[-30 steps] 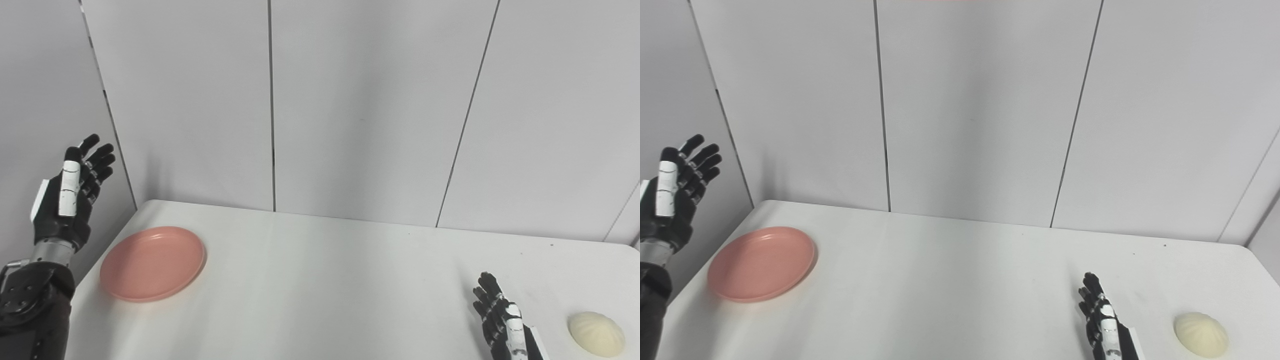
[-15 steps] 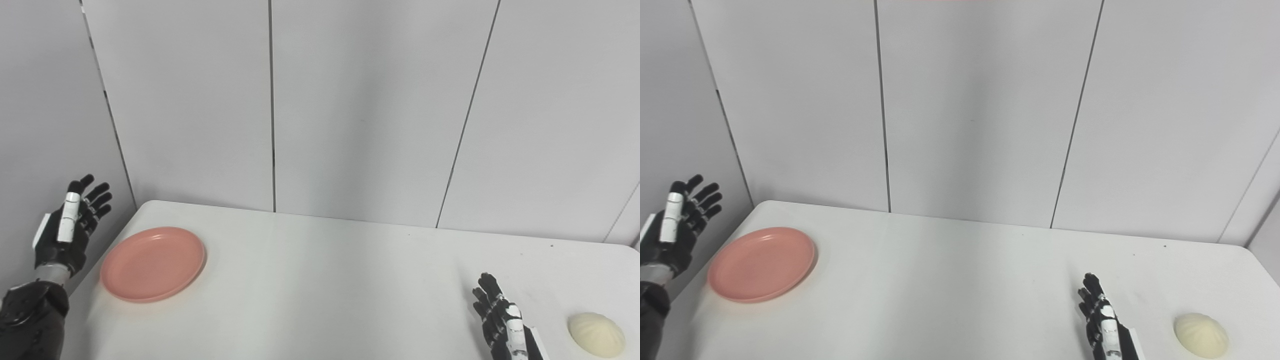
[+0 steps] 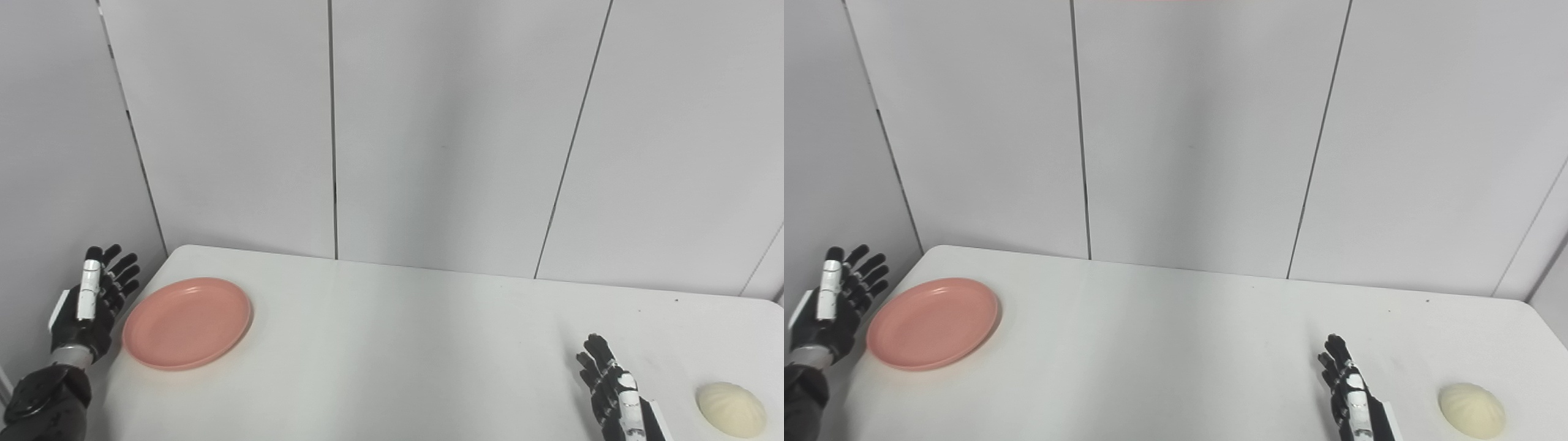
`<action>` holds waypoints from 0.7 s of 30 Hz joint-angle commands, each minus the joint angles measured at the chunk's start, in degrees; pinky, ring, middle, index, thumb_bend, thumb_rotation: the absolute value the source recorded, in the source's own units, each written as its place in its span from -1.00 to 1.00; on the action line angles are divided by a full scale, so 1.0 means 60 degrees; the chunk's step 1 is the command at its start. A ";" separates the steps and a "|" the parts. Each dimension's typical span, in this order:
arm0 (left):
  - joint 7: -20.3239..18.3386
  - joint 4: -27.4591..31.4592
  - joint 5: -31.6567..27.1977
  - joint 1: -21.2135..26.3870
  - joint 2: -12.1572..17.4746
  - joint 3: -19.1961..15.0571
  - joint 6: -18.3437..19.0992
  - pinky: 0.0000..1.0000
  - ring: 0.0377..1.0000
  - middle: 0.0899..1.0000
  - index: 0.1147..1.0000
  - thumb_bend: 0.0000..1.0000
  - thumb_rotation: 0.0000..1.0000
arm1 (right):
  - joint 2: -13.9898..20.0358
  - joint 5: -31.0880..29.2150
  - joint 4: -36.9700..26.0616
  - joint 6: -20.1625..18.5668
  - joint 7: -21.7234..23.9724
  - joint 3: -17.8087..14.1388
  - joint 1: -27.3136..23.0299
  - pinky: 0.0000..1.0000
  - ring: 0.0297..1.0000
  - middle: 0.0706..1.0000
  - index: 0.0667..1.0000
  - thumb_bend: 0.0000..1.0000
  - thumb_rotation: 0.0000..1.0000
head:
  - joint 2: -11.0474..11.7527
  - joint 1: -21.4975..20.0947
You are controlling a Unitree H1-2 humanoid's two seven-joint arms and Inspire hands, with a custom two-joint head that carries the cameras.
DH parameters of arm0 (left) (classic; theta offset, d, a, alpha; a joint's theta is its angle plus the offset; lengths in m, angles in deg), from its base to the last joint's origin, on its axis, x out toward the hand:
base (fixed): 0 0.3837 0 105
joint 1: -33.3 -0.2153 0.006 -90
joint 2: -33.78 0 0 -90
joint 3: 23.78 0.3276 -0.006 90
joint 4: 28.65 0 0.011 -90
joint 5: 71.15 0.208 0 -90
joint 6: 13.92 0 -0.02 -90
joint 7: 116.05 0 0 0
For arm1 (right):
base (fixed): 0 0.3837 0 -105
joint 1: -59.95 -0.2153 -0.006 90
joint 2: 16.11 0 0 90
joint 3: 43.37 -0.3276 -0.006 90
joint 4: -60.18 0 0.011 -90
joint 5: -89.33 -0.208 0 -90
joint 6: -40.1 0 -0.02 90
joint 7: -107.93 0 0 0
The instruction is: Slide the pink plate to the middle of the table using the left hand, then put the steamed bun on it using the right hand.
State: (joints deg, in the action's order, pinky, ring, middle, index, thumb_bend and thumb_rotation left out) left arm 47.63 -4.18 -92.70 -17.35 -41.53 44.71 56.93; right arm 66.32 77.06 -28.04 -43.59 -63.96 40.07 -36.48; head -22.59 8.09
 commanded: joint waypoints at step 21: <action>-0.0013 0.1206 -0.0214 -0.0191 -0.0504 -0.0050 0.0268 0.81 0.73 0.67 0.80 0.66 0.71 | -0.0065 0.0036 0.0132 0.0226 -0.0026 -0.0005 0.0437 1.00 0.85 0.87 0.85 0.53 0.95 | -0.0137 -0.0154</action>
State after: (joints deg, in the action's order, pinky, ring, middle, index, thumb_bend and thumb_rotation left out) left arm 48.47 0.95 -93.43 -19.86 -45.41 44.33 59.08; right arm 66.31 77.20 -28.36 -43.59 -64.06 40.03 -36.17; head -23.38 7.12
